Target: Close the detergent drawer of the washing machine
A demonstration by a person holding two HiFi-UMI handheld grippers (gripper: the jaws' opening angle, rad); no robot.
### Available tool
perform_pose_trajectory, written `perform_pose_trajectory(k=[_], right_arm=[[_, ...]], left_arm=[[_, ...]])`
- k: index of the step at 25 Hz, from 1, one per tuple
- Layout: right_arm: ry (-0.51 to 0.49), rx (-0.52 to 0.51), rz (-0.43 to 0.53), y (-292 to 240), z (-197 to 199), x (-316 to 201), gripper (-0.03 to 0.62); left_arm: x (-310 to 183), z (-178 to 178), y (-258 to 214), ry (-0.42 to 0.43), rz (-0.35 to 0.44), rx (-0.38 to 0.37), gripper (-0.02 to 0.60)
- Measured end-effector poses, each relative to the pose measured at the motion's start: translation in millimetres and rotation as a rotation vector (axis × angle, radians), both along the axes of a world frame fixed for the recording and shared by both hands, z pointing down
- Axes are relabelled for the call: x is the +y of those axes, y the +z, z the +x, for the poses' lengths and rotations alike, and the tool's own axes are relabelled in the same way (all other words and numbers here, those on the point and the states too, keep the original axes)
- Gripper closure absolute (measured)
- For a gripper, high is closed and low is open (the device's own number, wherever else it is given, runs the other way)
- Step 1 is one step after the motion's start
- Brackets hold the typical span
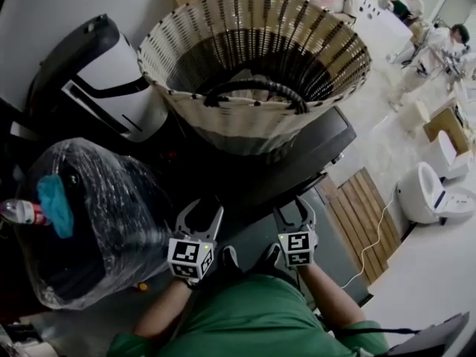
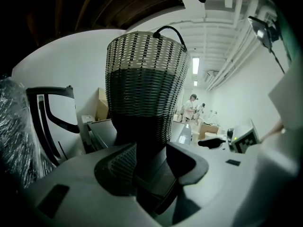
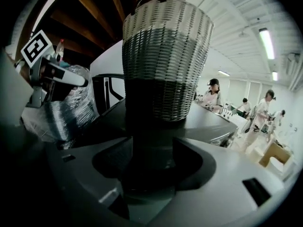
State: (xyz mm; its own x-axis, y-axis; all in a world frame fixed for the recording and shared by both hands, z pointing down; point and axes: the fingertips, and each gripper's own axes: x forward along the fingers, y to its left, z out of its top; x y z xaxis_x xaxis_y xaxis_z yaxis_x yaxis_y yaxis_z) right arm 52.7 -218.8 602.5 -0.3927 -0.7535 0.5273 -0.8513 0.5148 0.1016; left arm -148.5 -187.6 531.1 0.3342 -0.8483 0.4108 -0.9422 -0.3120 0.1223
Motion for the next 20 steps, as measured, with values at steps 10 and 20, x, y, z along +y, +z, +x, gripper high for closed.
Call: perform_pose_trajectory(k=[10,20], right_arm=[[-0.028,-0.045,0.241,-137,19,-18,0.379],[0.012,-0.212,0.395,-245,34,-2,0.477]], left_arm=[[-4,15,-52,-0.008,0.101,0.009,0.376],[-3,25,-128,-0.004,0.275,0.065,0.376]])
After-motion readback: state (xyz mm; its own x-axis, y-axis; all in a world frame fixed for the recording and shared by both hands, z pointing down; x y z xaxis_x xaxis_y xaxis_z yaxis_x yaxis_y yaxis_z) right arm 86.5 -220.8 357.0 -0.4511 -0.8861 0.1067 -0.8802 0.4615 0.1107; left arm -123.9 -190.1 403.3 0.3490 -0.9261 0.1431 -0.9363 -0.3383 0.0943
